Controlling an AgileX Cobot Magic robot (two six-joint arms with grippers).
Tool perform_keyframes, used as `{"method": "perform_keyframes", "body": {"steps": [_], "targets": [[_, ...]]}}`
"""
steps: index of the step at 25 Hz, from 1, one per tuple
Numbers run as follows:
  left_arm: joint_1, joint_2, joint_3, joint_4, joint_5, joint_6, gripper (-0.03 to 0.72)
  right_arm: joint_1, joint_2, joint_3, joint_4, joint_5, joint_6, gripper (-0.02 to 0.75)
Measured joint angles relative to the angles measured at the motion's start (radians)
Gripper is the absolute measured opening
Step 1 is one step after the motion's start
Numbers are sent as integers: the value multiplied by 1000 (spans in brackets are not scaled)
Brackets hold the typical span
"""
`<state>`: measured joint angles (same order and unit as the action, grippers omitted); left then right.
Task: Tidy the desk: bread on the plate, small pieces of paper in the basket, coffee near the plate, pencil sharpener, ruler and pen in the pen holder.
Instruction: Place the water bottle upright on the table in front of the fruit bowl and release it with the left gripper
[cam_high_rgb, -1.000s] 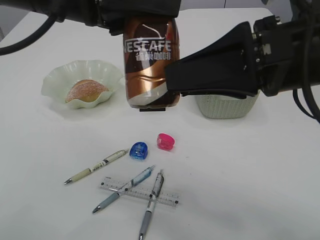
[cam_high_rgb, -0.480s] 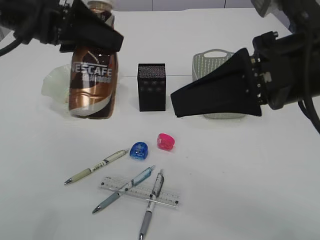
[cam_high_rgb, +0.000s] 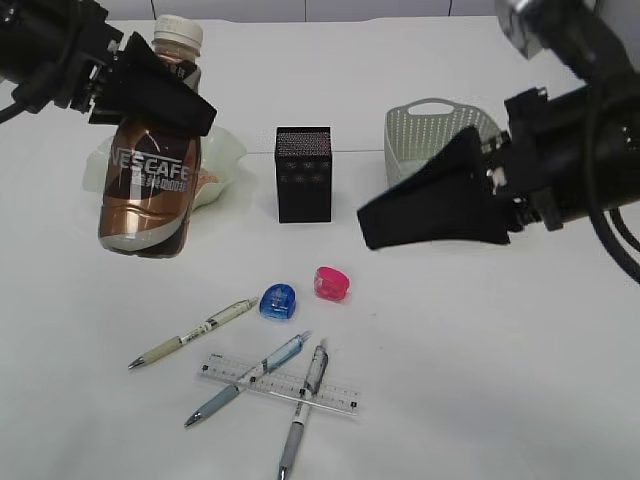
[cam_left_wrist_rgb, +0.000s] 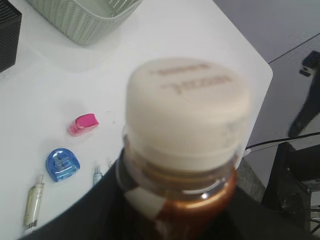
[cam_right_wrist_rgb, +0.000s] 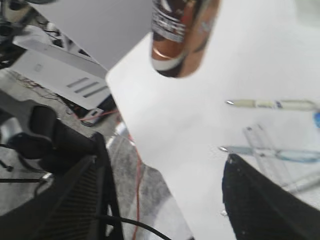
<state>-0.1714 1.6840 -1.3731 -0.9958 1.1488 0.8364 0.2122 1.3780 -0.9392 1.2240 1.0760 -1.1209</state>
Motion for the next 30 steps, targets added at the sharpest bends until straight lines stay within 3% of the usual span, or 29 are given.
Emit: {"method": "perform_keyframes", "body": {"steps": [7, 12, 14, 18, 21, 30], "targets": [[0, 0, 0, 3, -2, -6, 310, 0, 0, 0, -529, -180, 536, 549], [0, 0, 0, 41, -4, -17, 310, 0, 0, 0, -953, -176, 930, 538], [0, 0, 0, 74, -11, -35, 310, 0, 0, 0, -1184, -154, 1116, 536], [0, 0, 0, 159, -34, -89, 310, 0, 0, 0, -1467, -114, 1369, 533], [0, 0, -2, 246, -50, -152, 310, 0, 0, 0, -1533, -110, 1423, 533], [0, 0, -64, 556, -99, -464, 310, 0, 0, 0, -1544, -110, 1438, 533]]}}
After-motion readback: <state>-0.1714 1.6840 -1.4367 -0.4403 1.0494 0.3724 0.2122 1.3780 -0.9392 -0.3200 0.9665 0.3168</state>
